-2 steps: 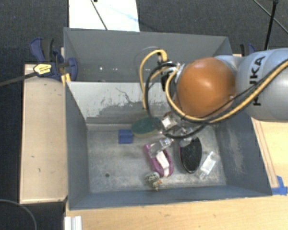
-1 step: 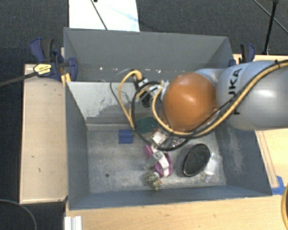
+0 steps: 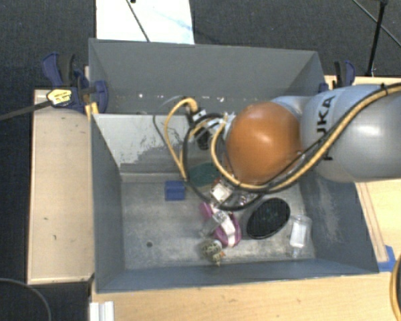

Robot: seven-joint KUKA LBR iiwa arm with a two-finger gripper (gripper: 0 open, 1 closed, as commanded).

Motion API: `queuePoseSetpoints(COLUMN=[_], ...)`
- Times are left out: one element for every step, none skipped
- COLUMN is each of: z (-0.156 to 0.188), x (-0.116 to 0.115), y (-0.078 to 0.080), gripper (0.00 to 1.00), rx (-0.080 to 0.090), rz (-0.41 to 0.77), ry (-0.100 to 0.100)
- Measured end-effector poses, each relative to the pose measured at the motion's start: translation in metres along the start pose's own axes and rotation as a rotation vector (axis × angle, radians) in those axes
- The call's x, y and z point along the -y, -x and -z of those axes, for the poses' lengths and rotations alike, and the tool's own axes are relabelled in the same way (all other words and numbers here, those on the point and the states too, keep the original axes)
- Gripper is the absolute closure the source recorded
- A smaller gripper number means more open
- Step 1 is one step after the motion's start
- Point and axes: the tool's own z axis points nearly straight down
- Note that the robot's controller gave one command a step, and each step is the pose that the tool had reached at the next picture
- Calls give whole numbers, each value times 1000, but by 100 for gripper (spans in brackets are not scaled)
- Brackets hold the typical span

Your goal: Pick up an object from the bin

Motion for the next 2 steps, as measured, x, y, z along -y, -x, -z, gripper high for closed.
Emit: queuePoseSetpoints(z=[0,13], x=[0,0], y=[0,1], gripper=[100,100], rx=[0,0], rz=[-5,-13], ry=[3,-5])
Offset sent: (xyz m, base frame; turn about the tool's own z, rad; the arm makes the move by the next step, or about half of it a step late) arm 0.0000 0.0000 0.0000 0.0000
